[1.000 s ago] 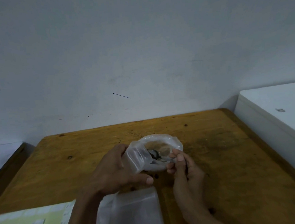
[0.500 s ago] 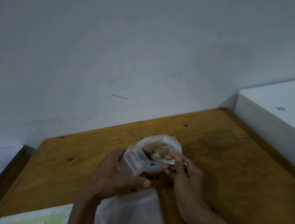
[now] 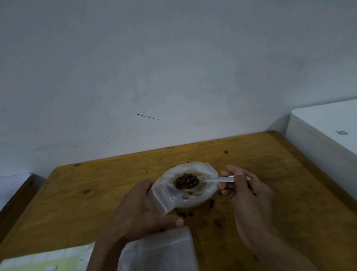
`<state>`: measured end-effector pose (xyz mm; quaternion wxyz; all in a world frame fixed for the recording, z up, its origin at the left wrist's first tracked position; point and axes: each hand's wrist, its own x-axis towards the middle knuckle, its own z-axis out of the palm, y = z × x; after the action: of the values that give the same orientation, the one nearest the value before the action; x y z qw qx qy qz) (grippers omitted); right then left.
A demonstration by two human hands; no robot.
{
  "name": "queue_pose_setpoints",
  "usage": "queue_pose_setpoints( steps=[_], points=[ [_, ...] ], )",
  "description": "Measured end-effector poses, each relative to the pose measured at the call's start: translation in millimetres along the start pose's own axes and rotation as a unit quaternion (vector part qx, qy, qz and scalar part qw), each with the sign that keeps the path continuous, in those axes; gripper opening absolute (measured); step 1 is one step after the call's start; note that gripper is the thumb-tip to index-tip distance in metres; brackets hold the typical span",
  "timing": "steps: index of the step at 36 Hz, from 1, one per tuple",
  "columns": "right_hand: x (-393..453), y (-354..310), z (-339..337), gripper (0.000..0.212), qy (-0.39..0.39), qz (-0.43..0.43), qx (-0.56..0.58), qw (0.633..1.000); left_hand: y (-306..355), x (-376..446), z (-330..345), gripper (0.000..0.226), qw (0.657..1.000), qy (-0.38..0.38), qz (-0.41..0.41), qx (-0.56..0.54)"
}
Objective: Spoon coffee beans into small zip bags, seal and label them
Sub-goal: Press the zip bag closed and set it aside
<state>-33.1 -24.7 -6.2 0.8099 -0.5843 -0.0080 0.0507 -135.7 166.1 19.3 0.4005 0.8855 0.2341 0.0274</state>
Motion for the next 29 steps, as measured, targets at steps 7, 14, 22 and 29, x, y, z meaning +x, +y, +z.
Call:
queue_pose_setpoints(
  steps=[7, 14, 22, 29],
  points=[
    [8.2, -29.4, -6.1, 0.024, -0.037, -0.032, 0.006, 0.999, 8.7, -0.4, 2.2, 0.088, 1.0, 0.013, 0.005, 0.015],
    [1.4, -44.9, 7.3, 0.024, -0.098, -0.073, -0.039, 0.992, 16.3, 0.2, 4.2, 0.078, 1.0, 0.013, 0.001, 0.015],
    [-16.9, -40.0, 15.8, 0.026, -0.21, -0.349, -0.246, 0.879, 16.0, 2.5, 6.0, 0.074, 1.0, -0.006, 0.001, -0.024],
    [6.2, -22.4, -4.3, 0.029, -0.132, -0.466, -0.373, 0.791, 15.0, 0.4, 6.4, 0.075, 1.0, 0.013, 0.017, 0.016]
  ],
)
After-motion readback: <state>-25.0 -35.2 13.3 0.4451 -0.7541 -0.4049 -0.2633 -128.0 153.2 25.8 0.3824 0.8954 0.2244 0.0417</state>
